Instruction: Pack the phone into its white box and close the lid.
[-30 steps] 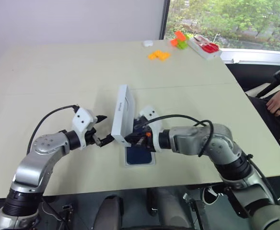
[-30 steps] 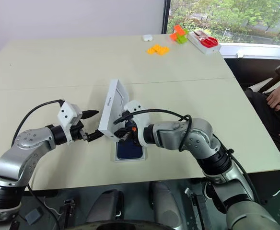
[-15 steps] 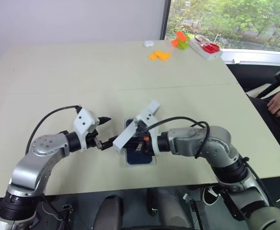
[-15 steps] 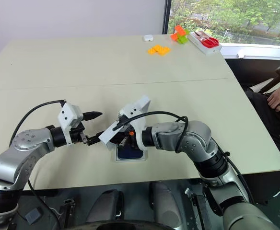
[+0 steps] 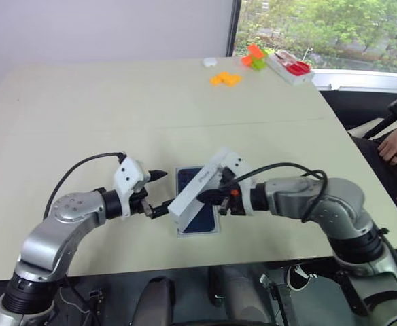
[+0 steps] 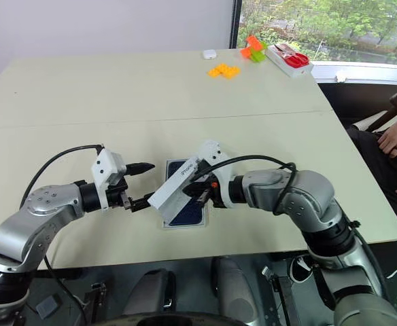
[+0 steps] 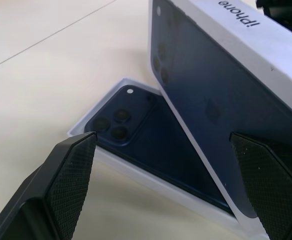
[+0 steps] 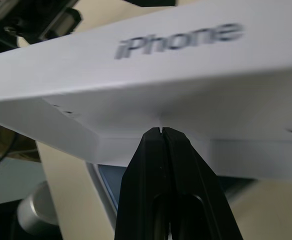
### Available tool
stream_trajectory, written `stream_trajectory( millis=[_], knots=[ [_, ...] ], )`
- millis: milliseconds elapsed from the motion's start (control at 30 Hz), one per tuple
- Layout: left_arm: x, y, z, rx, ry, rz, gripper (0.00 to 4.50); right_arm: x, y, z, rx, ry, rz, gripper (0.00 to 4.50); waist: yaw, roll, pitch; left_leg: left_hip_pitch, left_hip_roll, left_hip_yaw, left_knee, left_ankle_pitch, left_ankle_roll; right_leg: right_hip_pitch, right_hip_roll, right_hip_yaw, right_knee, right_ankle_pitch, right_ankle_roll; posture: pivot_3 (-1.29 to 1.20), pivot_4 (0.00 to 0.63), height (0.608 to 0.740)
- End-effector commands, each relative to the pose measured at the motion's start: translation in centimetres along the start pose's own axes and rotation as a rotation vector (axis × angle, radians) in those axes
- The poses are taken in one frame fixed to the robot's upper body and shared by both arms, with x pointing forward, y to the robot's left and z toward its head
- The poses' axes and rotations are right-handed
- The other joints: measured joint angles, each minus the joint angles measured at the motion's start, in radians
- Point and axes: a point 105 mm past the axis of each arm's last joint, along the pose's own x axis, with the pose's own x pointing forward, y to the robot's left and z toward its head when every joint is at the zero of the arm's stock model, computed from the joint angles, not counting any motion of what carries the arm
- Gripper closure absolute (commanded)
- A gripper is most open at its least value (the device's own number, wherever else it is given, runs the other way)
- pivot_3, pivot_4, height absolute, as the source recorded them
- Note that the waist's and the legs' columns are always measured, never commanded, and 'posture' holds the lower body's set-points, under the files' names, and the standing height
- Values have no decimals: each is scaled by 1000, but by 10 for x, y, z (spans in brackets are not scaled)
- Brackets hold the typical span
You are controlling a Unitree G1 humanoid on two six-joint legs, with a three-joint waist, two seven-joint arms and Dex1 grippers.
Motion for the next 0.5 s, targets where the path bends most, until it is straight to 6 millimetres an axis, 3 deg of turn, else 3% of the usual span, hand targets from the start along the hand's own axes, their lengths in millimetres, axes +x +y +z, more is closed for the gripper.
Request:
stream_trajectory(
  millis=[33,233,333,500],
  knots=[
    [4,-9,10,24,-38,-39,0,-14,-7,7,-51,-36,-56,4431,0,0,0,0,0,0,0,0,0,0,0,0,0,0,0,0,150,734],
    [8,-17,12,17,-44,-89,0,-12,-23,12,-66,-75,-132,4431,-2,0,0,0,0,0,0,0,0,1,0,0,0,0,0,0,150,734],
    [8,-18,12,15,-44,-96,0,-7,-20,16,-71,-99,-112,4431,-2,0,0,0,0,0,0,0,0,2,1,0,1,0,1,0,150,734],
    [8,-17,14,21,-47,-96,0,13,5,27,-123,-145,9,4431,-2,0,0,1,0,0,0,0,0,3,1,0,1,0,0,0,150,734]
  ],
)
